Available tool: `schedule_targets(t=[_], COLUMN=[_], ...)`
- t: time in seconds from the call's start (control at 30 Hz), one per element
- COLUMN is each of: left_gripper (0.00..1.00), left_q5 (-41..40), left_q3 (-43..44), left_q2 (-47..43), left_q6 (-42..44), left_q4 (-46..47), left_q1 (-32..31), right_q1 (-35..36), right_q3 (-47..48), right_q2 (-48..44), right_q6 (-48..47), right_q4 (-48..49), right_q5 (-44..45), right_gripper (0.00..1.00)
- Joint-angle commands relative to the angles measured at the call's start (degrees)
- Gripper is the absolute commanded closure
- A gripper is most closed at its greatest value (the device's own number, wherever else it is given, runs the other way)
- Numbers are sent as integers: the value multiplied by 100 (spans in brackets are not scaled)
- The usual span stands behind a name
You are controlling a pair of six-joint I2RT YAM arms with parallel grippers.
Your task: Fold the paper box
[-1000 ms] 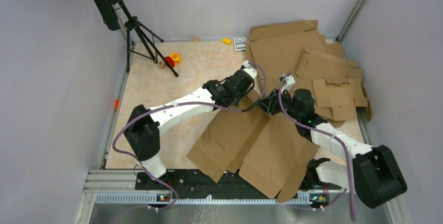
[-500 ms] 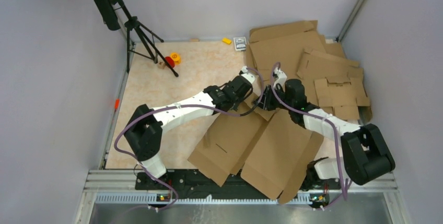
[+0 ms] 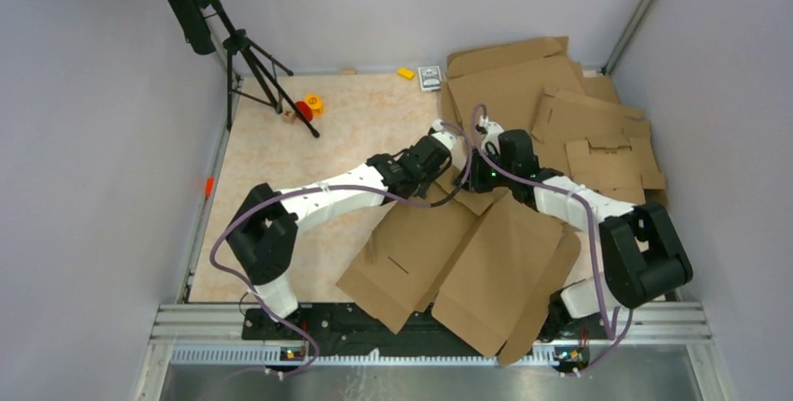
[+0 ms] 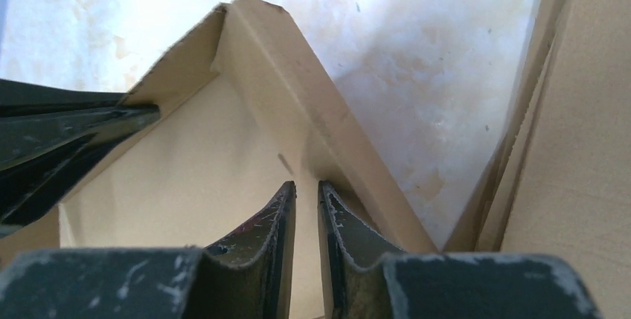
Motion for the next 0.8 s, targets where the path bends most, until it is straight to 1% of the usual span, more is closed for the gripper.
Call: schedule_targets(t=[0.0, 0.07, 0.2, 0.27, 0.4, 0.47, 0.6, 0.77], left_gripper=[100, 100, 100, 100, 100, 100, 100, 100], left_q5=[359, 359, 359, 374, 439, 457, 464, 460], left_q3=[12, 18, -62, -106, -167, -181, -184, -182], left_q2=[94, 131, 110, 100, 113, 125, 135, 115], left_q6=[-200, -243, -250, -258, -266, -274, -270, -239], left_q4=[454, 402, 427, 463, 534, 564, 567, 567], left_q1=[3, 38, 68, 83, 112, 112, 112, 121], right_q1=[263, 467, 680, 717, 714, 714, 714, 776], right_q3=[440, 617, 719, 756, 871, 948, 1259, 1532], right_q2=[397, 519, 486, 425, 284, 239, 228, 329], right_q6=[-289, -412, -507, -539, -582, -652, -928, -1228], right_q4=[-509, -754, -865, -928, -1055, -1164, -1607, -2059], right_q5=[708, 1175, 1714, 1867, 2093, 2133, 2477, 2746], right_gripper=[83, 83, 83, 84, 91, 92, 96, 96])
